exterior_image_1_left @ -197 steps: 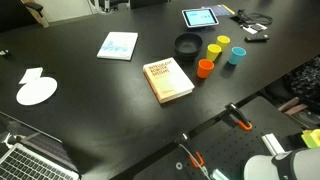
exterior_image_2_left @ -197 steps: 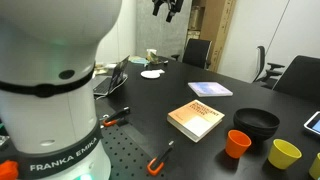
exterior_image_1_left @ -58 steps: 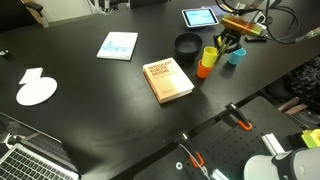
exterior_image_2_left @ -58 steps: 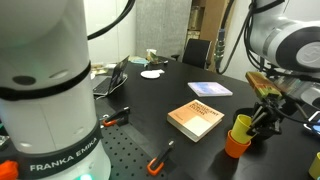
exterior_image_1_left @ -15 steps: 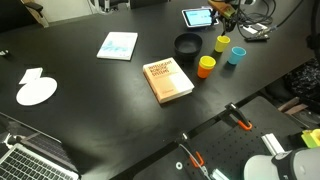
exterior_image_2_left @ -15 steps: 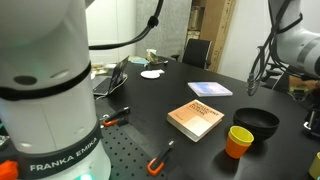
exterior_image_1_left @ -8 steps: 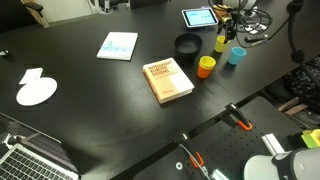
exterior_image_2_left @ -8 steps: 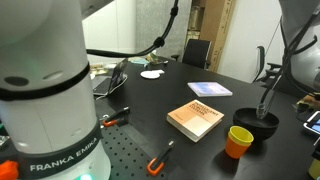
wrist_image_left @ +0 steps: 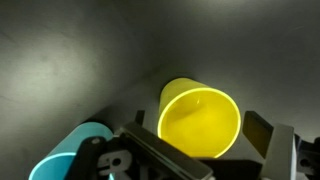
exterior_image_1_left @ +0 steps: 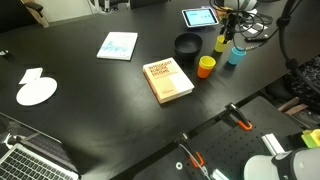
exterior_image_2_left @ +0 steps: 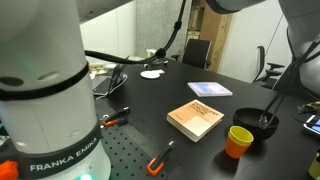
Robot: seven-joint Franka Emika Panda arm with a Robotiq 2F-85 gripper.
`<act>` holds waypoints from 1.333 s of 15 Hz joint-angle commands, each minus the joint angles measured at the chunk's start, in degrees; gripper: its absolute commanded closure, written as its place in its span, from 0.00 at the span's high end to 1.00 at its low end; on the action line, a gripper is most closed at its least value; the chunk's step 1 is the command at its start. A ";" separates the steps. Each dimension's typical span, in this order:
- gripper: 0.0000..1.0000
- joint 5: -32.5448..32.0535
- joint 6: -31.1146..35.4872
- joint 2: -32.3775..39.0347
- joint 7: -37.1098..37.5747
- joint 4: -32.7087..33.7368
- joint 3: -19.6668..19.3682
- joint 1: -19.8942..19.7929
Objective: Stack the cups together.
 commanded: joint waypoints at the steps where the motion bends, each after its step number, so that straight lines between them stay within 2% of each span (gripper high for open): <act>1: 1.00 -1.40 -2.27 2.09 3.78 4.54 0.55 -1.64; 7: 1.00 -1.99 -1.07 0.93 3.85 2.83 0.67 -1.73; 10: 1.00 -1.29 -0.84 -0.14 2.92 0.64 -0.97 -0.44; 20: 1.00 -2.06 2.47 -2.20 0.50 -5.32 -1.57 0.61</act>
